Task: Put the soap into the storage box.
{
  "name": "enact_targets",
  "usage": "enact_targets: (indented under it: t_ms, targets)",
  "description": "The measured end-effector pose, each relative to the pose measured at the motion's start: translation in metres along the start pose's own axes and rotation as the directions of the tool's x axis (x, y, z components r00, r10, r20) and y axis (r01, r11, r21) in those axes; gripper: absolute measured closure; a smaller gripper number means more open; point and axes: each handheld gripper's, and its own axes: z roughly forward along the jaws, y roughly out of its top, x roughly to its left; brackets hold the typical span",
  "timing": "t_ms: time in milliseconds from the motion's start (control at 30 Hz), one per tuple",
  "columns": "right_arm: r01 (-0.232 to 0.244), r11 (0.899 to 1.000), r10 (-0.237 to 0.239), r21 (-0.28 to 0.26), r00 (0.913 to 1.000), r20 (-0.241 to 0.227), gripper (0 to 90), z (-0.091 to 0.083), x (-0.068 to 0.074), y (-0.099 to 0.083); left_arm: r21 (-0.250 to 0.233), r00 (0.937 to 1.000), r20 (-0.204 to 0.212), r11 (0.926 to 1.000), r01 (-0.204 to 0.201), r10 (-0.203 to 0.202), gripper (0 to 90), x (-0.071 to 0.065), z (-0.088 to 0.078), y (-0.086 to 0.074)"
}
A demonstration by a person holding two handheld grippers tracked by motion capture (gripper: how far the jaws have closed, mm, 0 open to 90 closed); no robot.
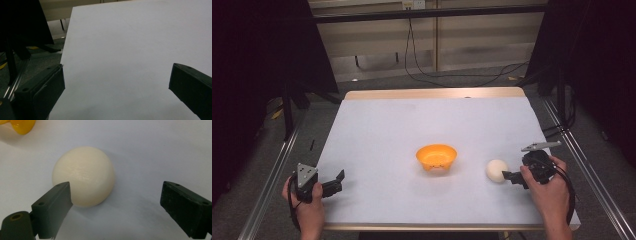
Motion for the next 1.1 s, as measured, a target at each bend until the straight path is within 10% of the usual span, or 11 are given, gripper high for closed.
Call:
enact_targets:
  t_ms: [1100]
  targets:
    - [0.055,0.987,-0.044,0.151,0.9962,-0.075,23.3,0.036,0.026,0.024,0.000,1.0000,-0.002,1.0000,-0.001,0.001,0.0,-0.001,0.001,0.000]
